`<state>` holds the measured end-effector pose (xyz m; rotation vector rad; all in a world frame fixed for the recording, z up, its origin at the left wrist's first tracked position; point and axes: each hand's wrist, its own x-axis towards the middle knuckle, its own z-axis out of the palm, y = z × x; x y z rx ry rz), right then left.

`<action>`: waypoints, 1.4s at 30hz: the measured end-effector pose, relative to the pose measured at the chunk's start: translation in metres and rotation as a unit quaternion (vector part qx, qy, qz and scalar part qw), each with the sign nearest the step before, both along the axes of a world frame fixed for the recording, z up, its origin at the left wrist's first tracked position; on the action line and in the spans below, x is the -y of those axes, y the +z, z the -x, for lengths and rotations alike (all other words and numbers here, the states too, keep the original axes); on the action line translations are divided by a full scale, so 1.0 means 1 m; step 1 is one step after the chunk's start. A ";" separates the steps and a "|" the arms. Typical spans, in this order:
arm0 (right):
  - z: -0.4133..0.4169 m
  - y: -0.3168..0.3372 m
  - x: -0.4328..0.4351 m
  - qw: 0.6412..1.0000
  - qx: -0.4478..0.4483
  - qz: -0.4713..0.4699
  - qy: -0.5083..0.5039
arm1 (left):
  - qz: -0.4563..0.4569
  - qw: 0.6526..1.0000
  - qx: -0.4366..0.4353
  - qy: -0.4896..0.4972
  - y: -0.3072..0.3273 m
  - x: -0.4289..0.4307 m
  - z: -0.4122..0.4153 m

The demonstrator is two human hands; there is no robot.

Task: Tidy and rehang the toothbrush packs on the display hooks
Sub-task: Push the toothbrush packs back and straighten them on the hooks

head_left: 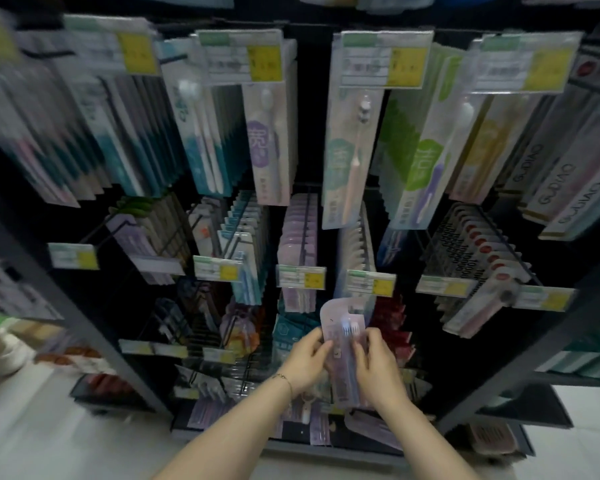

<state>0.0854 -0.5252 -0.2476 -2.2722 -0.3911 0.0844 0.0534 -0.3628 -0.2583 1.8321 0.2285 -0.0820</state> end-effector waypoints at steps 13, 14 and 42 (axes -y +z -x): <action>-0.014 0.018 -0.099 0.999 -0.004 0.016 0.041 | -0.012 0.996 0.023 0.090 0.017 -0.087 0.009; -0.016 0.021 -0.103 0.999 -0.010 0.016 0.041 | -0.006 0.996 0.025 0.089 0.016 -0.090 0.008; -0.039 0.025 -0.114 0.997 -0.050 0.016 -0.059 | -0.192 0.981 -0.022 0.007 0.044 -0.100 -0.036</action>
